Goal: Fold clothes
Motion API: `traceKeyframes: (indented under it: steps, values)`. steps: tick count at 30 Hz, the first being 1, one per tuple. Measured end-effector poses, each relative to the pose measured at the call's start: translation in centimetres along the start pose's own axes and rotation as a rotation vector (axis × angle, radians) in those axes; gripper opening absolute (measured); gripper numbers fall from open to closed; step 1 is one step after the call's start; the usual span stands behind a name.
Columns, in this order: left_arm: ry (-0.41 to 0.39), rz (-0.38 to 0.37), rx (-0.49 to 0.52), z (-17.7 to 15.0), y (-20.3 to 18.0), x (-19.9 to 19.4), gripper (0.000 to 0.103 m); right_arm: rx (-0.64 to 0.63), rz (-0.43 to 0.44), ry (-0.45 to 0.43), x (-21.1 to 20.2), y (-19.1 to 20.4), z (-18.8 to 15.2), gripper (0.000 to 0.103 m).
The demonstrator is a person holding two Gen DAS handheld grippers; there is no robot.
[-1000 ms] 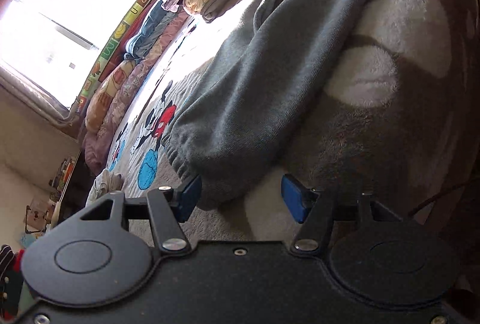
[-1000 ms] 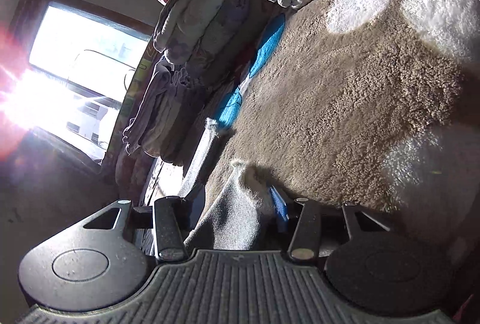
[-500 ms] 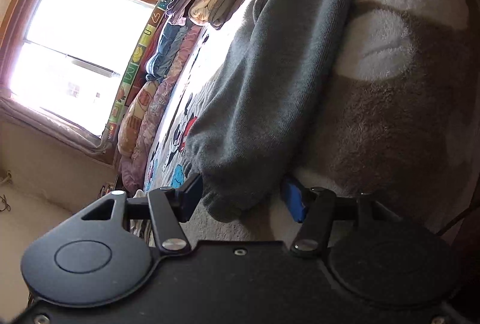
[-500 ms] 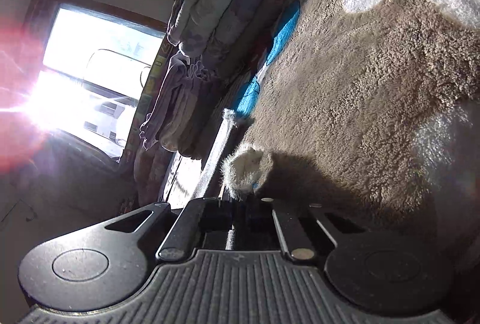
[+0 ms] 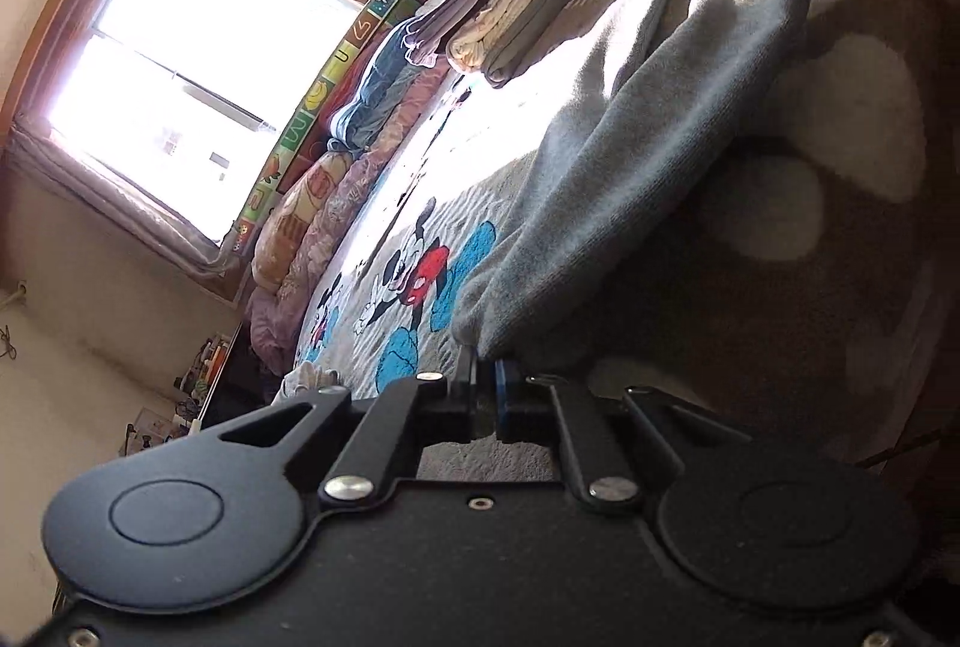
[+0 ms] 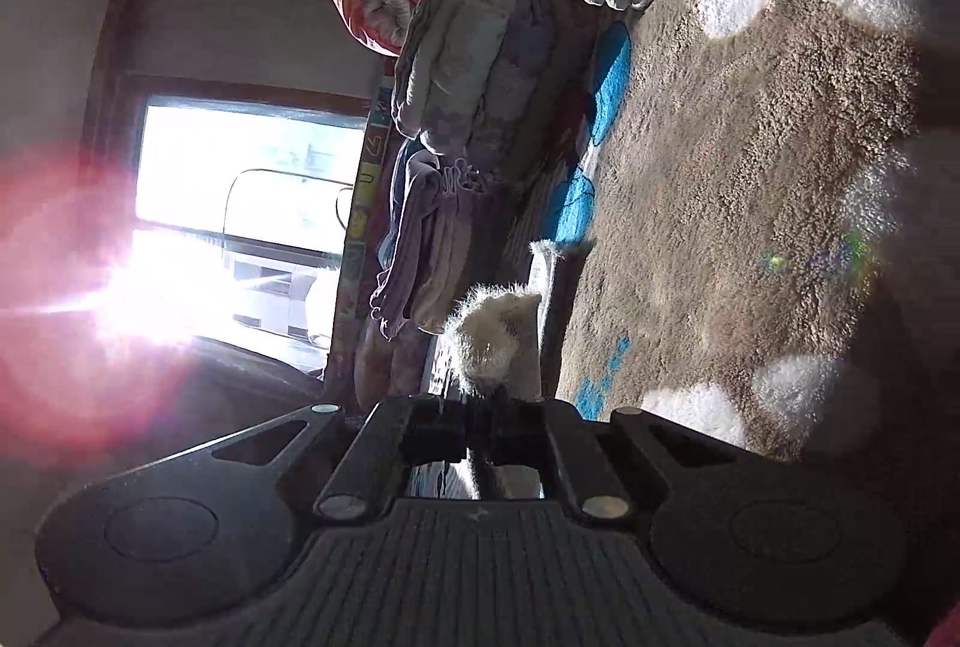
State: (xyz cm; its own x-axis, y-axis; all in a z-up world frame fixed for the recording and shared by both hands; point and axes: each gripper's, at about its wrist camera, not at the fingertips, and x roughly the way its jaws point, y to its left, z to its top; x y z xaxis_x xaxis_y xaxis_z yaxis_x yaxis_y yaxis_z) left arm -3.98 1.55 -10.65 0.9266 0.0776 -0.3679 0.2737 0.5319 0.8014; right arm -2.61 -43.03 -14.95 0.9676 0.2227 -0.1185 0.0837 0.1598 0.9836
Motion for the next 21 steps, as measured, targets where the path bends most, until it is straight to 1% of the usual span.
traceKeyframes:
  steps: [4, 6, 8, 10, 13, 16, 18, 21]
  values:
    - [-0.01, -0.03, -0.049, 0.4, 1.6, -2.9, 0.005, 0.058, 0.067, -0.025, -1.9, 1.4, 0.2, 0.007]
    - [-0.008, -0.045, -0.071, 0.5, 2.5, -4.2, 0.005, 0.057, 0.101, -0.025, -2.6, 2.6, 0.4, 0.007]
    - [-0.009, -0.057, -0.114, 0.8, 3.6, -4.9, 0.005, 0.059, 0.133, -0.019, -2.7, 3.7, 0.5, 0.007]
    - [-0.003, -0.05, -0.134, 1.2, 4.6, -4.9, 0.005, 0.048, 0.144, -0.011, -2.1, 4.7, 0.7, 0.007]
    - [0.018, -0.054, -0.196, 1.9, 6.6, -3.4, 0.005, 0.044, 0.14, 0.001, -0.5, 5.6, 0.8, 0.007]
    - [0.043, -0.054, -0.222, 2.4, 8.0, -1.6, 0.005, 0.034, 0.118, 0.006, 1.5, 6.4, 0.9, 0.007]
    - [0.059, -0.062, -0.249, 2.7, 9.1, 0.3, 0.005, 0.037, 0.101, 0.007, 3.1, 6.6, 1.1, 0.007]
    - [0.082, -0.064, -0.261, 3.1, 10.1, 3.3, 0.005, 0.029, 0.063, 0.016, 6.2, 6.3, 1.6, 0.007]
